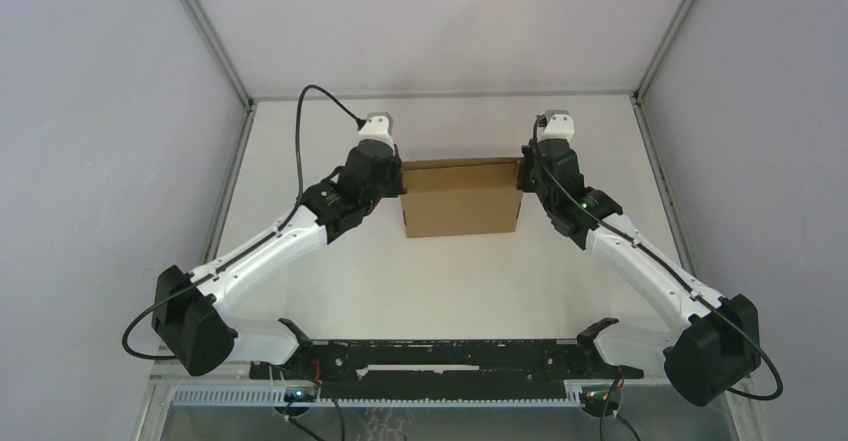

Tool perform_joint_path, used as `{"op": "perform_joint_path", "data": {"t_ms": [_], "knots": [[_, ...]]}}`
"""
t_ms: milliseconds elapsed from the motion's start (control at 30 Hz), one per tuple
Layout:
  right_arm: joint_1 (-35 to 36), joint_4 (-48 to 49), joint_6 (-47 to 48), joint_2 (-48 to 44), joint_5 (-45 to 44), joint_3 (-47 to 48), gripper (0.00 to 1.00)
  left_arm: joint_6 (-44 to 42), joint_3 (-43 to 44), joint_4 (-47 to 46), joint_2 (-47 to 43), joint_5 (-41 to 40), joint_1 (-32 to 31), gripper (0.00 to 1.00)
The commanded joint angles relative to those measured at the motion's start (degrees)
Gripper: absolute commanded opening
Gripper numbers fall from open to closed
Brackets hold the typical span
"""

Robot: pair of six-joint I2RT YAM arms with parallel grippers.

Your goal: Fold the paper box

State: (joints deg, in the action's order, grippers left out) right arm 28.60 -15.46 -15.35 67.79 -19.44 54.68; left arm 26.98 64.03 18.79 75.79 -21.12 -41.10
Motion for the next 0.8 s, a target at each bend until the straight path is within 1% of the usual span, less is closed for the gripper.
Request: {"op": "perform_joint_path", "data": {"t_ms": [0,400,733,767], "knots": [[1.2,-5.8,-2.7,1.4,5.2,-3.8,0.0,1.0,-4.1,-2.0,-1.0,3.3,-2.6,0.0],[1.1,-5.4,-3.0,0.6,5.8,-6.4,0.0,0.7,-10.3,-7.7,-3.2,-1.3,-5.3,0.0],[0.5,-6.4,-3.4,-2.1,9.3,-9.5,0.0,-0.3,-13.6,-10.9,-4.3,-4.6,-8.0,0.0],[0.4,-6.6,-3.4,-2.5,9.8,-9.5,0.02,-0.3,-13.7,-11.0,-4.3,-4.9,-8.1,0.0]]}}
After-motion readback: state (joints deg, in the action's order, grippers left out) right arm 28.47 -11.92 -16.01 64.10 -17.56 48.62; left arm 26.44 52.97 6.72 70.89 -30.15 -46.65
